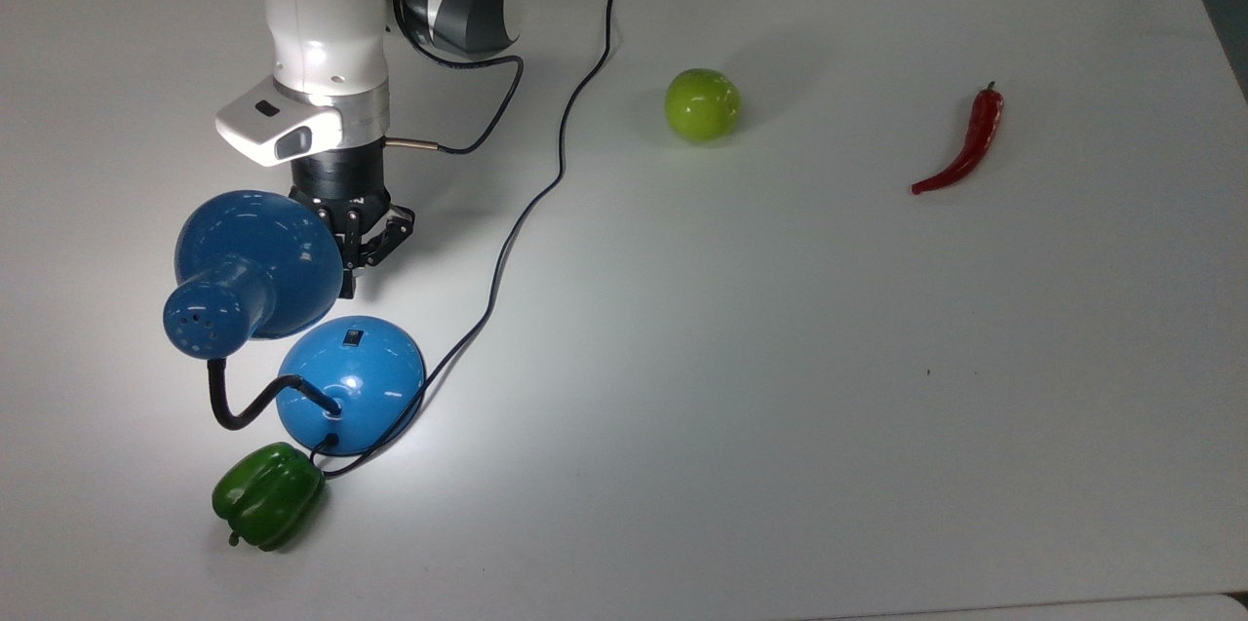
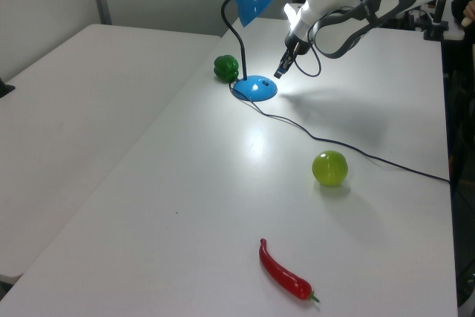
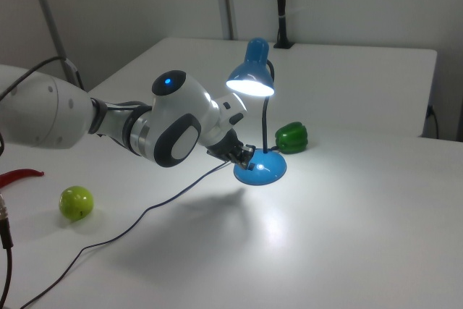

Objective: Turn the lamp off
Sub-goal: 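Press down on the lamp base switch with the gripper fingertips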

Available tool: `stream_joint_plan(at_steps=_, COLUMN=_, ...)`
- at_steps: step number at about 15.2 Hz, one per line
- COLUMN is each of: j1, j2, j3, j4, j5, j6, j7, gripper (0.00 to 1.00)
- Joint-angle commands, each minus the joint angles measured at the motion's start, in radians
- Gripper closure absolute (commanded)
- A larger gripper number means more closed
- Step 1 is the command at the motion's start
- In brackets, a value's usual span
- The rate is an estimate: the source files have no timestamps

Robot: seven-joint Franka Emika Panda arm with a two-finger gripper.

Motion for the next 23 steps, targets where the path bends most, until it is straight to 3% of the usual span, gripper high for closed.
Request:
stream_joint_plan(at_steps=1, j1=-0.001, j2=0.044, j3=-0.005, j4=0.031, j5=0.024, j6=0.057, j7=-0.008, gripper=1.00)
stream_joint_plan(at_steps=14, j1=0.002, j2=0.125, j3=-0.001, j4=0.104, j5=0.040, j6=0.086, j7=-0.008, gripper=1.00)
stream_joint_plan(at_steps=23, j1=0.007, j2=0.114, j3=0.005, j4=0.104, j5=0.052, j6=0.086, j7=0.003, gripper=1.00)
